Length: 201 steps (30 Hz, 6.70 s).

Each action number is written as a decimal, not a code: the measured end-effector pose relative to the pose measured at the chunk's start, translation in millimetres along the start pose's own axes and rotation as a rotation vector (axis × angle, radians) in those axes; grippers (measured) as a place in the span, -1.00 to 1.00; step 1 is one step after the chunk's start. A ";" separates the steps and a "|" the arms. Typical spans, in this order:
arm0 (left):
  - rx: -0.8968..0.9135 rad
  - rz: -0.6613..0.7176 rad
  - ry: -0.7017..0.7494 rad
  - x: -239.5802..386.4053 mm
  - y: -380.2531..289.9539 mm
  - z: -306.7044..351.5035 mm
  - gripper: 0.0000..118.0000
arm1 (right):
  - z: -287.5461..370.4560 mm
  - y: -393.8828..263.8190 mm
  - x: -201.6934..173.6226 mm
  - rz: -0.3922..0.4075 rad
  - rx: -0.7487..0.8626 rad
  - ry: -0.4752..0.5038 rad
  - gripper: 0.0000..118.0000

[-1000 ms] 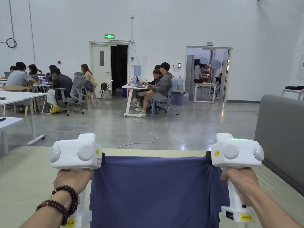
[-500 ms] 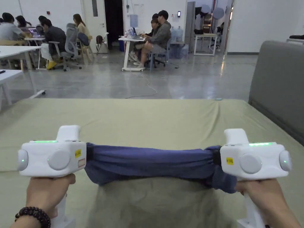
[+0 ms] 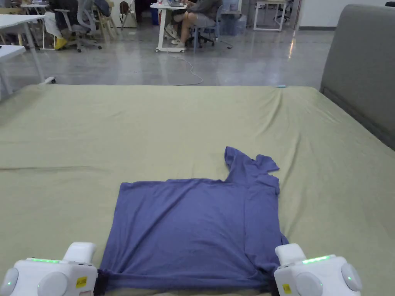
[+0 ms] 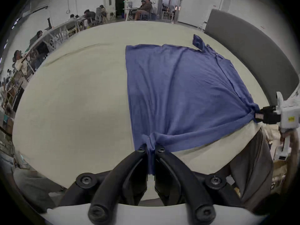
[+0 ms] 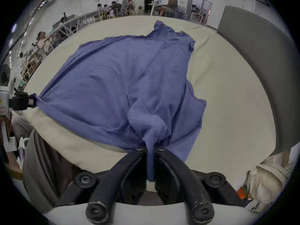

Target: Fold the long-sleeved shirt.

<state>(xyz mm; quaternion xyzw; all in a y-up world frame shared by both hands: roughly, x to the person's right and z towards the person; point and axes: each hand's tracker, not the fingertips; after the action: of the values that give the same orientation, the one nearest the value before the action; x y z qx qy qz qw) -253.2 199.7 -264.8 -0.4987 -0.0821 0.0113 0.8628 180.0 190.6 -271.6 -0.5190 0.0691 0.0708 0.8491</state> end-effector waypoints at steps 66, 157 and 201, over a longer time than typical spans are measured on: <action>0.136 -0.020 0.119 -14.2 281.5 -135.5 -1.00 | -10.1 23.9 50.1 -0.321 0.064 -0.041 -1.00; 0.172 0.101 0.127 -36.9 72.3 42.1 1.00 | 52.2 72.1 135.3 -0.153 0.163 -0.195 0.80; -0.008 0.209 -0.011 -51.1 105.1 -49.2 -1.00 | -195.0 389.4 -39.6 0.509 -0.099 0.093 0.08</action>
<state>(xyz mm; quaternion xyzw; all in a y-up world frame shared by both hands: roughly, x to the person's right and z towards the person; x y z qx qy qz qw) -289.5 205.1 -386.2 -0.5081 -0.0347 0.1037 0.8543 57.9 190.7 -691.5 -0.5285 0.2329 0.2614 0.7734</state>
